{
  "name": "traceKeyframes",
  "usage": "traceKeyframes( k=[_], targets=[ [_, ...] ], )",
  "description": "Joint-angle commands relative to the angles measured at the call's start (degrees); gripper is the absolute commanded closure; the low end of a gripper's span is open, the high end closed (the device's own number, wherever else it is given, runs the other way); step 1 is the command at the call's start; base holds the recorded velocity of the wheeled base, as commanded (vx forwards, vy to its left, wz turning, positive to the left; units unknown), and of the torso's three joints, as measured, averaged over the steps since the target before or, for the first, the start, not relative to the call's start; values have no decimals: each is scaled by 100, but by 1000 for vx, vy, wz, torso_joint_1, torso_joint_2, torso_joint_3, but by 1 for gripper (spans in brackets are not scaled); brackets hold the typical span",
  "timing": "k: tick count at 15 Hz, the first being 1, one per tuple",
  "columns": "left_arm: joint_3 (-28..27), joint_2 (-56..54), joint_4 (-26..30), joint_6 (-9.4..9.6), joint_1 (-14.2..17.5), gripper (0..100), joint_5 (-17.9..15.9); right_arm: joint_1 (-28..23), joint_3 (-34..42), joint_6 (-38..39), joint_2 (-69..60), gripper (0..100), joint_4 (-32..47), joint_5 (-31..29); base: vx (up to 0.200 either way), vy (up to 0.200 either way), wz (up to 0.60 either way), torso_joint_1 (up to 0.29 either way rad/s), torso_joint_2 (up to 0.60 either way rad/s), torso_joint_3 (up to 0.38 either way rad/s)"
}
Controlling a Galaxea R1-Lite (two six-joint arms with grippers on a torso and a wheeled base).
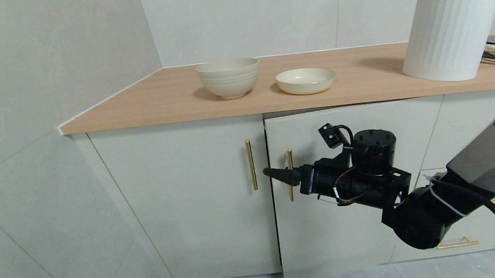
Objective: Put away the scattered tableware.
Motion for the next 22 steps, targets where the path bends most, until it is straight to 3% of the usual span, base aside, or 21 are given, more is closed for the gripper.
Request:
traceKeyframes(
  k=[1,9,14,20,22],
  targets=[
    [0,9,-1,-1,2,0,2,64,225,-22,-211,0,-4,18,0,0,0,0,0,0],
    [0,0,-1,-10,2,0,2,425,1754,-83,-1151,0,-30,71,0,0,0,0,0,0],
    [0,0,-1,-10,2,0,2,600,2677,-92,-1459,0,-804,133,0,0,0,0,0,0],
    [0,0,-1,16,2,0,2,723,2905,-83,-1450,0,-945,124,0,0,0,0,0,0],
    [-158,0,-432,-37,2,0,-7,741,2914,-83,-1459,0,-962,124,0,0,0,0,0,0]
  ],
)
